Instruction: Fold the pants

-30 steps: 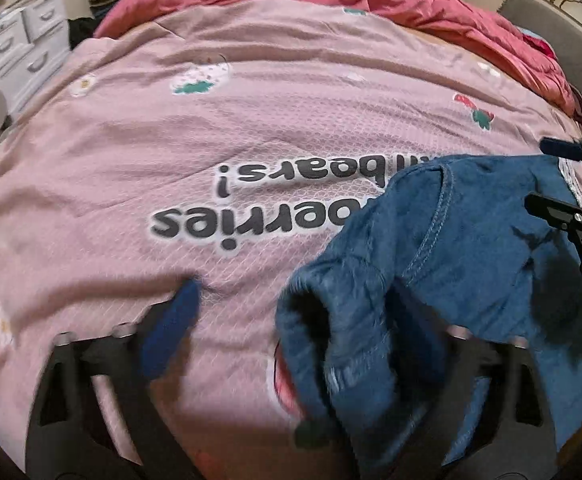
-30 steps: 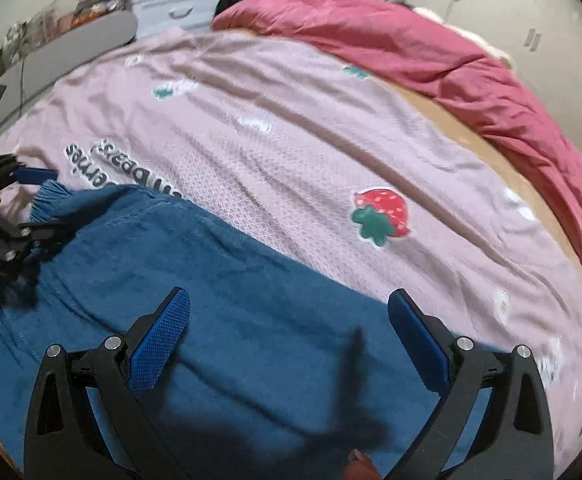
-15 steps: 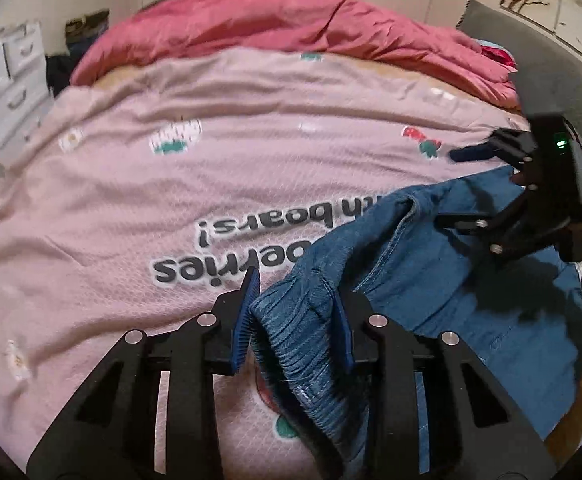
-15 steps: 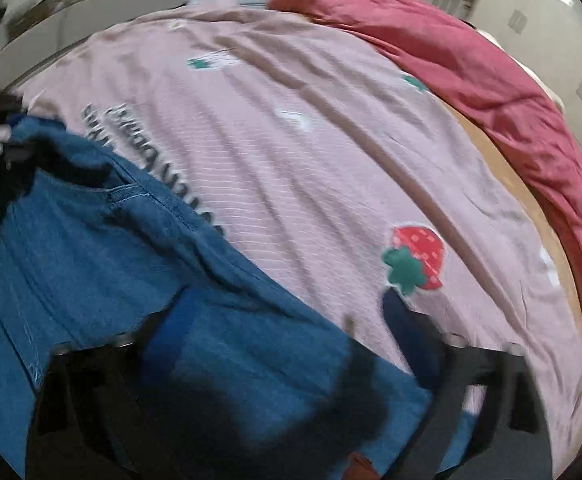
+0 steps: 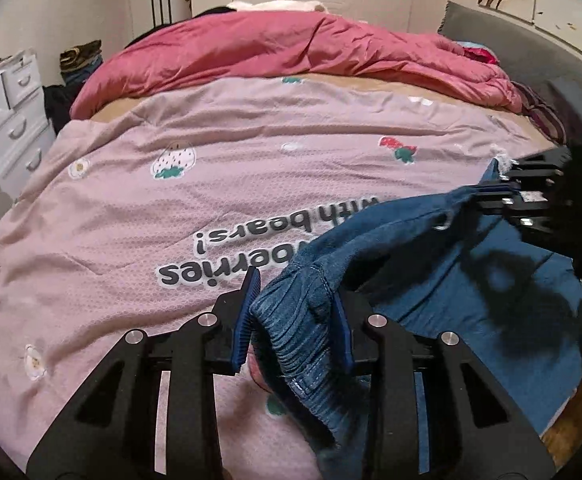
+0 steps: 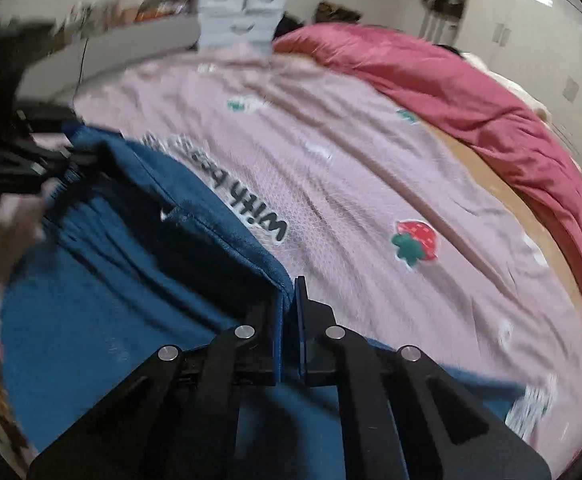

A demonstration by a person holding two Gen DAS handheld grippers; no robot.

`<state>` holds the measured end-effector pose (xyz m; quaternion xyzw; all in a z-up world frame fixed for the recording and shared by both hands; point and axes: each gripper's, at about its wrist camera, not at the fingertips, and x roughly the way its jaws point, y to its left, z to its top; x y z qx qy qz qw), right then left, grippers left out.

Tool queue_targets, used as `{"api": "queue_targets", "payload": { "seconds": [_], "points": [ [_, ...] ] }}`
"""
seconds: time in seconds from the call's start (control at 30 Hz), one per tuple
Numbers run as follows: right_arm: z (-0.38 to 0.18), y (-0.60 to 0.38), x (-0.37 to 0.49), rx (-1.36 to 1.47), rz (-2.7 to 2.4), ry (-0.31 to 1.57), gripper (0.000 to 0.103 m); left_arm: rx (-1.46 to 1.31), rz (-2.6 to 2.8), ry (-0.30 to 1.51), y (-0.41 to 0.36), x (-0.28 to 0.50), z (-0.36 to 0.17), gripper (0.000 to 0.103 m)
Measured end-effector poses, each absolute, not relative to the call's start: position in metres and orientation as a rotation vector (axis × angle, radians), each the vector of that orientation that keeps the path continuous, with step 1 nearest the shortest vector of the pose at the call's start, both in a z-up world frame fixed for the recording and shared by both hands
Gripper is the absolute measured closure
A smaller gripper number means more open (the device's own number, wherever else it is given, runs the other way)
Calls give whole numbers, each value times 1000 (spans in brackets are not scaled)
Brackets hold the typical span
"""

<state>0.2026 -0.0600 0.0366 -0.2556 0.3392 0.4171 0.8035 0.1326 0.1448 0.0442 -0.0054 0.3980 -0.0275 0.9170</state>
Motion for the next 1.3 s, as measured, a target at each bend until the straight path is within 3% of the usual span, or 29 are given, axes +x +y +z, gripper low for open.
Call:
{"api": "queue_targets", "payload": {
  "seconds": [0.33, 0.93, 1.1, 1.3],
  "points": [
    [72, -121, 130, -348, 833, 667, 98, 35, -106, 715, 104, 77, 71, 77],
    [21, -163, 15, -268, 886, 763, 98, 60, -191, 817, 76, -5, 22, 77],
    [-3, -151, -6, -326, 903, 781, 97, 73, -136, 831, 78, -16, 13, 72],
    [-18, -144, -14, -315, 885, 808, 95, 84, -89, 876, 81, -17, 5, 54]
  ]
}}
